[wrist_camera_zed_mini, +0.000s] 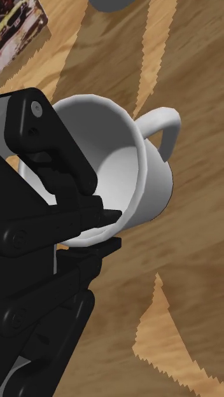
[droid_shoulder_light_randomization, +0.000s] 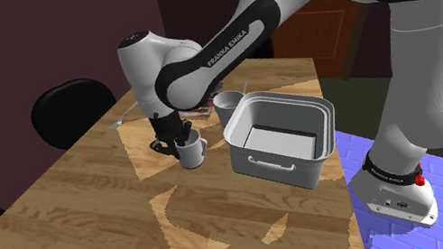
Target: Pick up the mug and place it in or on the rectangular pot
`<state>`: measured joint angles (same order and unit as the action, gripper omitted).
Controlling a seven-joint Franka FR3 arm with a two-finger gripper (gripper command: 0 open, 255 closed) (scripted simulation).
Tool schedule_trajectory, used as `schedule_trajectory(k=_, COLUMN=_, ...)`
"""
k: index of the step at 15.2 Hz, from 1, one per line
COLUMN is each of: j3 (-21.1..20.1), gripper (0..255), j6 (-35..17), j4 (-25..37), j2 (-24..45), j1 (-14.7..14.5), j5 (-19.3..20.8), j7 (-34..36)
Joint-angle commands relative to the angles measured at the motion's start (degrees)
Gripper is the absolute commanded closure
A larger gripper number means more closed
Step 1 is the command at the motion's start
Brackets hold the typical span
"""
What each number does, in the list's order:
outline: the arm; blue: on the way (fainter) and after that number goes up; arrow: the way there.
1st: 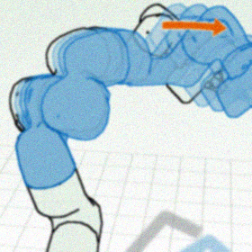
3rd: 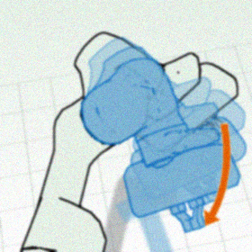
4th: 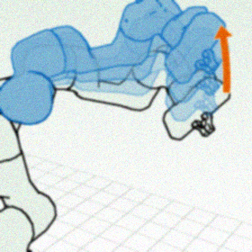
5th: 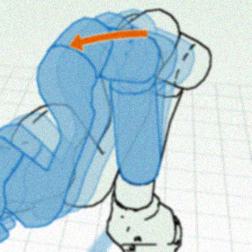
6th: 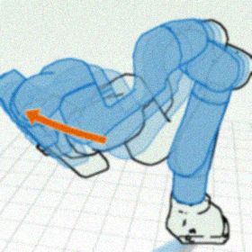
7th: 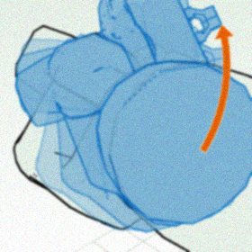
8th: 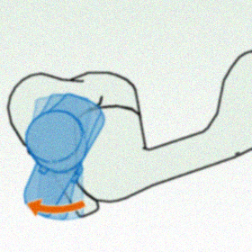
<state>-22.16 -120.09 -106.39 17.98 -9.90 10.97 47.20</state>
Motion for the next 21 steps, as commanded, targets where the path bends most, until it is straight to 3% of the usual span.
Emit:
schedule_trajectory(k=1, j3=-0.1, gripper=255, j6=1.2, j4=0.6, j2=-0.7, j1=0.2, j5=-0.4, j7=-0.4)
schedule_trajectory(k=21, j3=-0.9, gripper=255, j6=15.0, j4=10.4, j2=-5.2, j1=0.5, j5=-3.0, j7=-2.6)
